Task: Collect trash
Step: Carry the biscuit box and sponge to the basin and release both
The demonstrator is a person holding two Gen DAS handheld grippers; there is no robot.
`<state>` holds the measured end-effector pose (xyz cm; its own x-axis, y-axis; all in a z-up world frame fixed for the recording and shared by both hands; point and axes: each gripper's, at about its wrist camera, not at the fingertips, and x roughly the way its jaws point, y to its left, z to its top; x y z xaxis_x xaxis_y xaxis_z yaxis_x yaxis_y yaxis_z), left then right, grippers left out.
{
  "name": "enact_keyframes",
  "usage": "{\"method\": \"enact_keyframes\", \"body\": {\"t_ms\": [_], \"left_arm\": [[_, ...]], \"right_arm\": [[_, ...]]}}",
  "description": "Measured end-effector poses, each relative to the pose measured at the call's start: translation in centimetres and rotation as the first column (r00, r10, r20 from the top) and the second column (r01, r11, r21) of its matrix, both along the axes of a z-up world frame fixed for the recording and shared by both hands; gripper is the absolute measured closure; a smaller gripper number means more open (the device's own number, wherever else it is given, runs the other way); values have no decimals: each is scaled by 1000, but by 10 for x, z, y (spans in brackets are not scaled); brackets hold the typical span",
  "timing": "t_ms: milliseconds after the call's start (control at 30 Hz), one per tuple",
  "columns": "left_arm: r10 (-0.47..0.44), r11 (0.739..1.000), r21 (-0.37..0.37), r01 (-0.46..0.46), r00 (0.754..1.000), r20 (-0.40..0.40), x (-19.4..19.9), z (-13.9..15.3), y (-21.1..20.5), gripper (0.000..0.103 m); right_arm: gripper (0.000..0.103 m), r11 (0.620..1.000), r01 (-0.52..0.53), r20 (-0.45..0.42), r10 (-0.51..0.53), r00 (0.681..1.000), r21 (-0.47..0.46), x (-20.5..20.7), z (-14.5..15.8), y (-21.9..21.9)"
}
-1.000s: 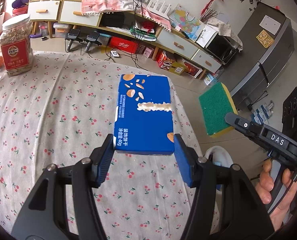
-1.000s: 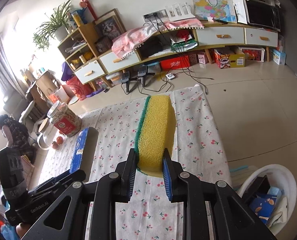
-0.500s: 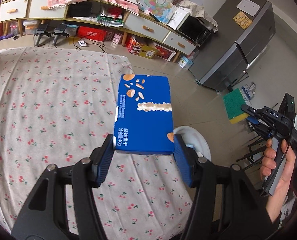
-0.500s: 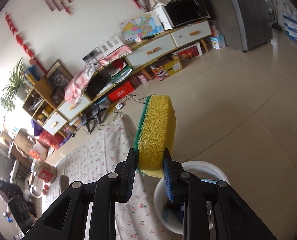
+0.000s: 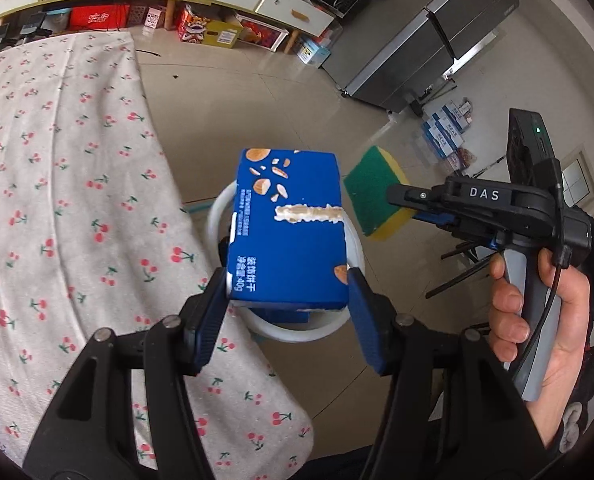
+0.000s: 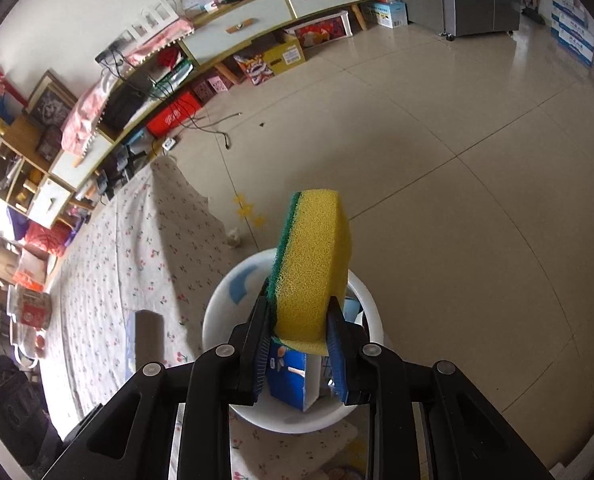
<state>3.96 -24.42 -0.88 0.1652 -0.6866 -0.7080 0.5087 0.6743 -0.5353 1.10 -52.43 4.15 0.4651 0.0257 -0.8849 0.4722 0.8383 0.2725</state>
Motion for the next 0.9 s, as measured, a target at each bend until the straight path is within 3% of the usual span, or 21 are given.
{"method": "enact_keyframes", "body": {"t_ms": [167, 333, 667, 767, 900], "left_arm": [[12, 1000, 1, -12, 1000, -8, 2, -1, 1, 43], [37, 999, 8, -37, 999, -9, 7, 0, 11, 43], [-64, 998, 13, 65, 997, -51, 6, -19, -37, 43], [-78, 996, 46, 79, 997, -26, 4, -27, -54, 43], [-122, 978, 171, 120, 993, 0, 2, -40, -70, 41]], "right_arm": [[76, 999, -41, -76, 39, 996, -18, 6, -17, 6], [74, 999, -32, -95, 30, 995, -15, 7, -22, 4], [72, 997, -58, -152, 49, 987, -60, 16, -29, 10], [72, 997, -41, -150, 31, 988, -68, 13, -29, 6], [72, 997, -37, -150, 27, 988, -62, 12, -31, 3]]}}
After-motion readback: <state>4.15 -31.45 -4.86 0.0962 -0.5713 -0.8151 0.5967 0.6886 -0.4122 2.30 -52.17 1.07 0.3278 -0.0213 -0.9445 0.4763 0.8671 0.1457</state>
